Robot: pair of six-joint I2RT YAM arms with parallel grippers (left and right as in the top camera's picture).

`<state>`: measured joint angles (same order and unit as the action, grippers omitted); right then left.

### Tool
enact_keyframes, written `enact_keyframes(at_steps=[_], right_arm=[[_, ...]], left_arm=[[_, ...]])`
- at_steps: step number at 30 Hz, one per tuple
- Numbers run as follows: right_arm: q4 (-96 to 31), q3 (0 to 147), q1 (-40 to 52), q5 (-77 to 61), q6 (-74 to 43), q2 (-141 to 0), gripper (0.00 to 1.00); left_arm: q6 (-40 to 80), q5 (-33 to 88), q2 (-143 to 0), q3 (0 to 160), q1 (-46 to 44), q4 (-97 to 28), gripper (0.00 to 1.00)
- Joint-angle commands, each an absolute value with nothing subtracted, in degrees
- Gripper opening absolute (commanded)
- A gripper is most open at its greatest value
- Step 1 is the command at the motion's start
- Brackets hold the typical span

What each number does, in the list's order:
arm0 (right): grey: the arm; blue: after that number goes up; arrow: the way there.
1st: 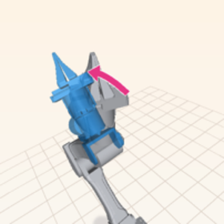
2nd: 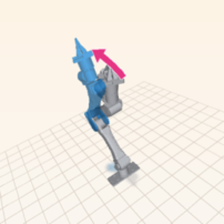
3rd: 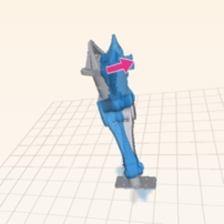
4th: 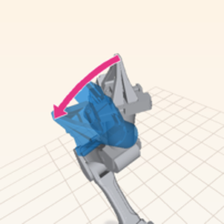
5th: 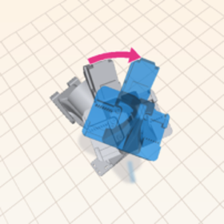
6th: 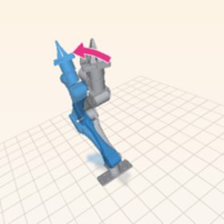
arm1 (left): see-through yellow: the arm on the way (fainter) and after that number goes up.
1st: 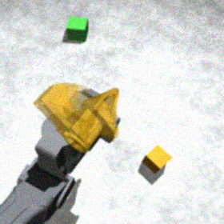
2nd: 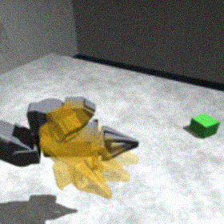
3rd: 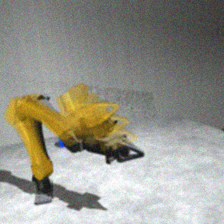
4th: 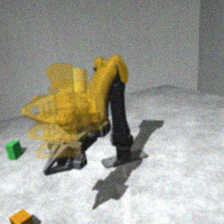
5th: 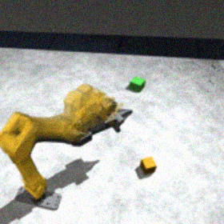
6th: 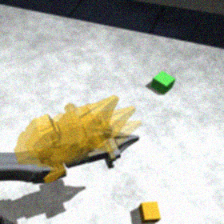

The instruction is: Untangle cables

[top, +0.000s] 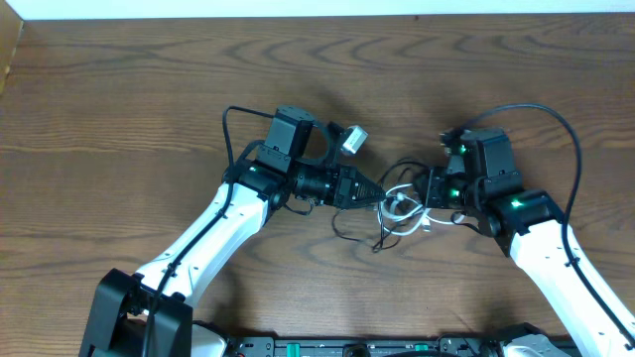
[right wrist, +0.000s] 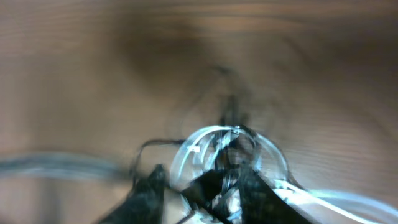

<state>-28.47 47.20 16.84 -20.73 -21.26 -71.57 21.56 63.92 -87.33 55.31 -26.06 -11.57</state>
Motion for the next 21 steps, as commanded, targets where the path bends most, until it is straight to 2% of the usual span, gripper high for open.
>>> enact_keyframes(at_steps=[1, 4, 8, 12, 15, 20, 21], right_arm=[[-27.90, 47.55, 16.97, -37.82, -10.37, -71.55, 0.40], [-29.23, 47.55, 16.97, -31.18, -10.81, -71.55, 0.41], [-30.65, 47.44, 16.97, -21.89, -13.26, -71.55, 0.57], [-30.59, 46.92, 16.97, -18.72, -13.26, -71.59, 0.60], [-30.09, 46.44, 16.97, -17.02, -13.87, -72.14, 0.50], [-29.63, 46.37, 16.97, -16.40, -16.53, -74.96, 0.45], [-29.65, 46.37, 16.97, -16.40, -16.73, -75.68, 0.33]], left_arm=[[19.92, 62.28, -86.80, 55.51, -25.71, -11.53, 0.08], [19.92, 62.28, -86.80, 55.51, -25.74, -11.53, 0.08], [19.94, 62.76, -86.80, 55.51, -25.74, -11.53, 0.08], [18.68, 66.22, -86.80, 55.51, -25.74, -11.46, 0.08], [16.78, 70.70, -86.80, 55.51, -25.74, -11.29, 0.08], [14.76, 74.06, -86.80, 55.51, -25.74, -11.31, 0.08], [14.33, 74.78, -86.80, 55.51, -25.74, -11.29, 0.08]])
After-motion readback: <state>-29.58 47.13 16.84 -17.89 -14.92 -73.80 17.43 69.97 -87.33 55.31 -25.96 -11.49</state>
